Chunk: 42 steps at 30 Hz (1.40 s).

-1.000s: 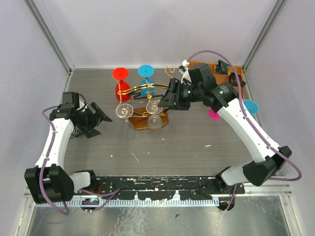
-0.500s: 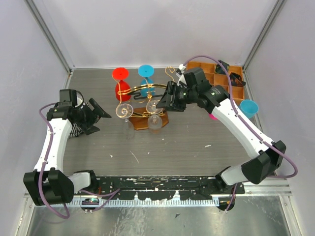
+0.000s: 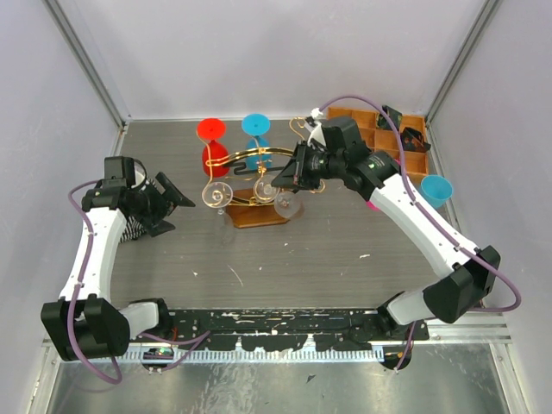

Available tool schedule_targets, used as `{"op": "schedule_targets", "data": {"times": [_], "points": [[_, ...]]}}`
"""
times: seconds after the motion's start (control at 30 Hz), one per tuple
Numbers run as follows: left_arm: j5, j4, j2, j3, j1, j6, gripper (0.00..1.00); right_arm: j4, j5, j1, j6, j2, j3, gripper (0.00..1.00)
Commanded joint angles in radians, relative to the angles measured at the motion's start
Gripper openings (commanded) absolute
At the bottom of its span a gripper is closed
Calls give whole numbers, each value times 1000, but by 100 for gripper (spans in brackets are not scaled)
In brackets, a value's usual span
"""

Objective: Take the wine glass off the wine glass rack

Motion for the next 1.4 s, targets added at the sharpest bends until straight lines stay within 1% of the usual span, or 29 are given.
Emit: {"op": "schedule_targets", "data": {"times": [0.0,0.13,0.23,0.33,0.47,0.57,0.77,0.83,0.93,1.13,1.27,1.37], "points": [[33,-9,-12,0,1,1,94,26,21,-15,1,-50,16,1],[39,-7,-10,4,1,-3,94,7,-17,-20,7,-64,22,1],[50,-1,-5,2,1,-7,94,13,-51,-20,18,-78,-8,1],[54,5,-6,-6,1,-12,93,64,-104,-11,48,-88,-59,1],[58,15,-7,-17,1,-18,93,126,-127,24,84,-73,-83,1],[57,12,-9,-17,1,-15,93,166,-134,38,99,-39,-62,1],[54,8,-10,-14,1,-10,93,193,-118,35,88,44,28,1],[54,7,-10,-14,1,-9,93,192,-106,22,80,60,49,1],[50,2,-13,-13,3,-3,93,204,-109,-21,79,53,38,1],[55,7,-10,-19,1,-3,93,184,-150,-127,72,-26,1,1],[49,9,-9,-9,1,-5,93,138,-177,-138,59,-74,-9,1],[34,6,-11,27,1,-4,93,154,-181,-136,65,-112,-10,1]]}}
